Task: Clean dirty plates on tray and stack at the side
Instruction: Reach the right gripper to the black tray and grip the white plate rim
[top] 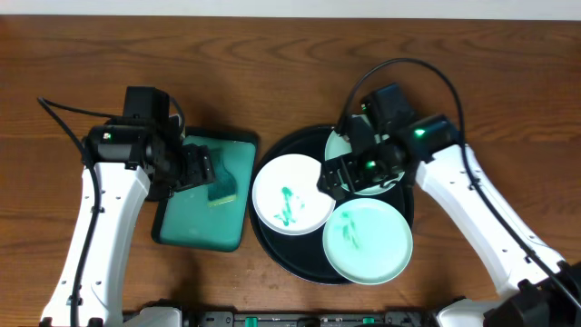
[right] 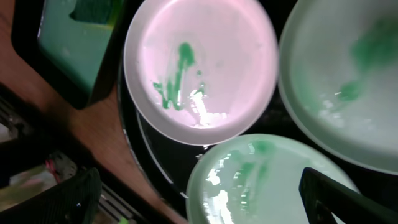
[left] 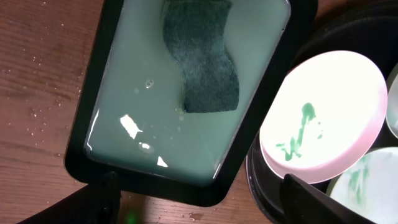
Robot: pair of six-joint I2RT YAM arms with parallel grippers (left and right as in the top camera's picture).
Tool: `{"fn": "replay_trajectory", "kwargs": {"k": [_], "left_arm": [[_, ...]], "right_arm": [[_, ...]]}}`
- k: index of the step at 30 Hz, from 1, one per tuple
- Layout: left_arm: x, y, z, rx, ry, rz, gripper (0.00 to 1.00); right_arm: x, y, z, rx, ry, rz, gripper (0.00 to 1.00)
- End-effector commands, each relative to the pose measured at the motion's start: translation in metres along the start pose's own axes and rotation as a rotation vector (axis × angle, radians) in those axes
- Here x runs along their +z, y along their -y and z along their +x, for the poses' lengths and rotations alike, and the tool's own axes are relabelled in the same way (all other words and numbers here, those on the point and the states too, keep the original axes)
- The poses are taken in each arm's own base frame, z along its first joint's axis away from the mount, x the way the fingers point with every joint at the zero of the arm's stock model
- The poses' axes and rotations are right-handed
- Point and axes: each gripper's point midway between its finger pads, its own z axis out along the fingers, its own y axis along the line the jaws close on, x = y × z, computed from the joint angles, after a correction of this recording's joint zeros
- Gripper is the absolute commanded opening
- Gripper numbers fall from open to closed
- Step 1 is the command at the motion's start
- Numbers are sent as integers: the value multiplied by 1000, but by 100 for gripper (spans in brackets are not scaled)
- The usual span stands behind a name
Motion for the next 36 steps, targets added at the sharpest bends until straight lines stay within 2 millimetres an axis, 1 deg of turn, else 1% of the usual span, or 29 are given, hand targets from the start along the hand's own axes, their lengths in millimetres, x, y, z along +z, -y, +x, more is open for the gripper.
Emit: {"fn": "replay_trajectory", "kwargs": {"k": [1, 4, 7, 10, 12, 13, 14, 15, 16, 17, 18, 20, 24, 26, 32, 34, 36], "left_arm": [[-5, 2, -4, -2, 17, 10, 82], [-5, 2, -4, -2, 16, 10, 82], [-5, 2, -4, -2, 16, 10, 82], [-5, 2, -4, -2, 16, 10, 82], [-5, 2, -4, -2, 17, 10, 82], [-5, 2, -4, -2, 17, 10, 82], [-5, 2, -4, -1, 17, 10, 82], [-5, 2, -4, -2, 17, 10, 82], [-5, 2, -4, -2, 17, 10, 82], [-5, 2, -4, -2, 17, 10, 82], [-5, 2, -4, -2, 16, 10, 82], [-5, 2, -4, -2, 17, 10, 82], [-5, 2, -5, -1, 21, 11, 82], [-5, 2, -5, -1, 22, 11, 82], [-5, 2, -5, -1, 21, 11, 82], [-5, 2, -5, -1, 21, 11, 82], [-5, 2, -5, -1, 21, 11, 82]], "right_arm": [[4, -14, -8, 70, 14, -7, 99], [12, -12, -23, 33, 63, 39, 99], [18, -10, -30, 25, 79, 49, 99], [25, -17, -29, 72, 56, -1, 99], [30, -24, -28, 57, 36, -42, 99], [33, -23, -27, 53, 28, -40, 82], [35, -20, -27, 49, 24, -26, 62], [38, -16, -27, 65, 20, -2, 53], [40, -9, -26, 123, 15, 32, 55], [42, 0, -23, 214, 6, 77, 61], [44, 8, -17, 313, -8, 122, 62], [46, 17, -10, 387, -30, 169, 55], [55, 29, -5, 430, -47, 244, 52], [62, 31, -3, 434, -64, 262, 52], [92, 40, 9, 518, -148, 299, 36], [101, 43, 12, 536, -169, 314, 34], [108, 46, 15, 555, -185, 324, 34]]}}
